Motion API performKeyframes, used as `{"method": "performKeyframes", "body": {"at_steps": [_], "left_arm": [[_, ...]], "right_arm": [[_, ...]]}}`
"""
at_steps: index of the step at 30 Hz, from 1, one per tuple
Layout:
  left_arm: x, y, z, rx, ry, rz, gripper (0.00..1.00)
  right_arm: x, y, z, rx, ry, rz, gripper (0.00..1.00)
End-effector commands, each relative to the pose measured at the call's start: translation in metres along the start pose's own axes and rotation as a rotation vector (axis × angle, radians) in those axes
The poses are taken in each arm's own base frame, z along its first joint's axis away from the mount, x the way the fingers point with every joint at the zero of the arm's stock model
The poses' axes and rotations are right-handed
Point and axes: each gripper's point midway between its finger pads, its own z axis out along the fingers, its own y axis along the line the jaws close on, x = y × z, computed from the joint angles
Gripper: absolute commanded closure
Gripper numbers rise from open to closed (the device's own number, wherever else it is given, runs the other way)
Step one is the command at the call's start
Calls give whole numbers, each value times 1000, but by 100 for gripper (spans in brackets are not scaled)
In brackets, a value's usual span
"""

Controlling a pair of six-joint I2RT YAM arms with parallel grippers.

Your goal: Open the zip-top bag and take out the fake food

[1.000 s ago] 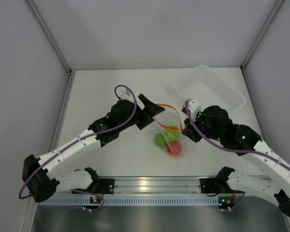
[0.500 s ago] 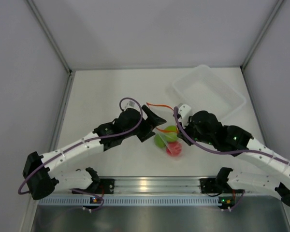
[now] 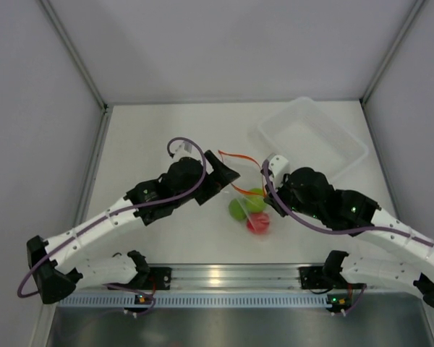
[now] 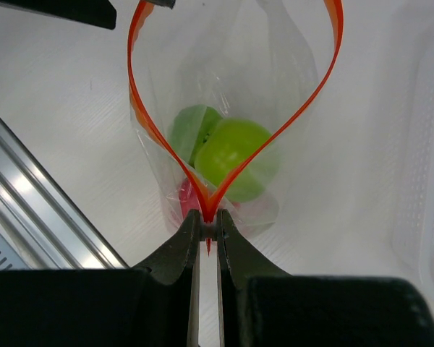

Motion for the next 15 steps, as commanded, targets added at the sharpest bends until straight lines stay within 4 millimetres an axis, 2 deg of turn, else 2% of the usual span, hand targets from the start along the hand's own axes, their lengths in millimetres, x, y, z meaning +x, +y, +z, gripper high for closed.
{"method": "performKeyframes", "body": {"at_steps": [1, 4, 9, 11, 14, 15], "left_arm": [[-33, -14, -29, 14, -123, 76, 1], [-54, -51, -50, 96, -182, 65, 1], [-54, -75, -41, 116, -163, 97, 2], [-46, -72, -34, 105, -127, 91, 4], [-31, -47, -28, 65, -84, 40, 7], [-23, -27, -21, 24, -68, 15, 7]], "right_arm": [[-12, 8, 3, -14, -55, 6, 100], [-16, 11, 1, -24, -74, 1, 100], [-21, 20, -3, -47, -96, -15, 100], [-21, 16, -2, -13, -97, -8, 100], [-22, 10, -1, 29, -106, 8, 100], [-24, 11, 0, 27, -110, 12, 100]]}}
